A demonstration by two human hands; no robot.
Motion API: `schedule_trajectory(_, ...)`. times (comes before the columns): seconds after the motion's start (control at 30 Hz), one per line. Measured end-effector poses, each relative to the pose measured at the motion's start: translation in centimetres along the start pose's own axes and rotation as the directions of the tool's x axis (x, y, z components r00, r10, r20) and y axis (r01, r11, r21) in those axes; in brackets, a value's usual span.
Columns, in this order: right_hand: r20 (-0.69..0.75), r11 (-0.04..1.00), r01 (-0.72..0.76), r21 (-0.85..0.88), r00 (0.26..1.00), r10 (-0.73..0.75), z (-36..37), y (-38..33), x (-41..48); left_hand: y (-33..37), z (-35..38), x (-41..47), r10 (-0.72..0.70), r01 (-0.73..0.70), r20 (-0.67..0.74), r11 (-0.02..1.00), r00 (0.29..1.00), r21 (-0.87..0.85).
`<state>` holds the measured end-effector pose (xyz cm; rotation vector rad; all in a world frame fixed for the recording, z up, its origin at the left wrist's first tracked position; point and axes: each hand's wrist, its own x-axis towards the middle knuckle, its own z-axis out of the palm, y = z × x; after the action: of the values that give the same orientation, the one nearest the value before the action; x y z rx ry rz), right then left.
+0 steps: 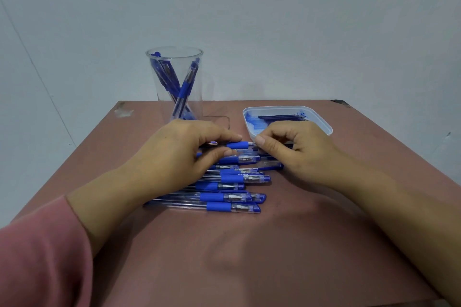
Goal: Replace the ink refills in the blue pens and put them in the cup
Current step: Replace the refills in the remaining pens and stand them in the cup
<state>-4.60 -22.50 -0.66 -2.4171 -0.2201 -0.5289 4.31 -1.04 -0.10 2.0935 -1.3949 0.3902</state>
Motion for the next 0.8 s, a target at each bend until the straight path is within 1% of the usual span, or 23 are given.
schedule_trajectory(0.17,-0.022,0.992,-0.028,0.125,0.999,0.031,0.1,-0.4,0.0,-0.1,0.0,0.0,-0.018,0.018,0.004,1.000,1.000,0.017)
schedule_trajectory(0.23,-0.019,0.983,-0.075,0.168,0.997,0.079,0.0,-0.7,-0.1,-0.1,0.0,0.1,-0.013,0.013,-0.007,1.000,1.000,0.012)
schedule_trajectory(0.3,-0.002,0.985,-0.100,0.141,0.995,0.101,0.0,-0.6,-0.1,-0.1,0.0,0.1,-0.015,0.015,-0.010,1.000,1.000,0.005)
schedule_trajectory(0.37,0.003,0.992,-0.092,0.087,0.996,0.092,0.0,-0.4,0.0,-0.1,0.0,0.1,-0.012,0.012,0.001,1.000,1.000,0.024)
schedule_trajectory(0.53,-0.061,0.987,-0.083,0.139,0.994,0.092,-0.2,0.1,0.3,-0.5,0.0,0.1,-0.042,0.043,-0.021,0.999,0.999,0.031)
schedule_trajectory(0.57,-0.081,0.988,-0.083,0.128,0.992,0.094,-0.5,0.2,0.3,-0.6,0.0,0.1,-0.054,0.055,-0.028,0.998,0.998,0.036)
schedule_trajectory(0.63,-0.085,0.995,-0.100,0.012,0.991,0.100,-1.2,0.8,0.3,-0.9,-0.2,0.2,-0.078,0.079,-0.037,0.996,0.996,0.042)
schedule_trajectory(0.73,0.055,0.967,-0.115,-0.227,0.990,0.130,-2.1,1.7,0.3,-1.0,-0.3,0.3,-0.098,0.100,-0.033,0.994,0.995,0.046)
schedule_trajectory(0.8,0.142,0.947,-0.082,-0.311,0.981,0.131,-2.3,1.8,0.3,-0.9,-0.3,0.2,-0.097,0.098,-0.021,0.994,0.995,0.050)
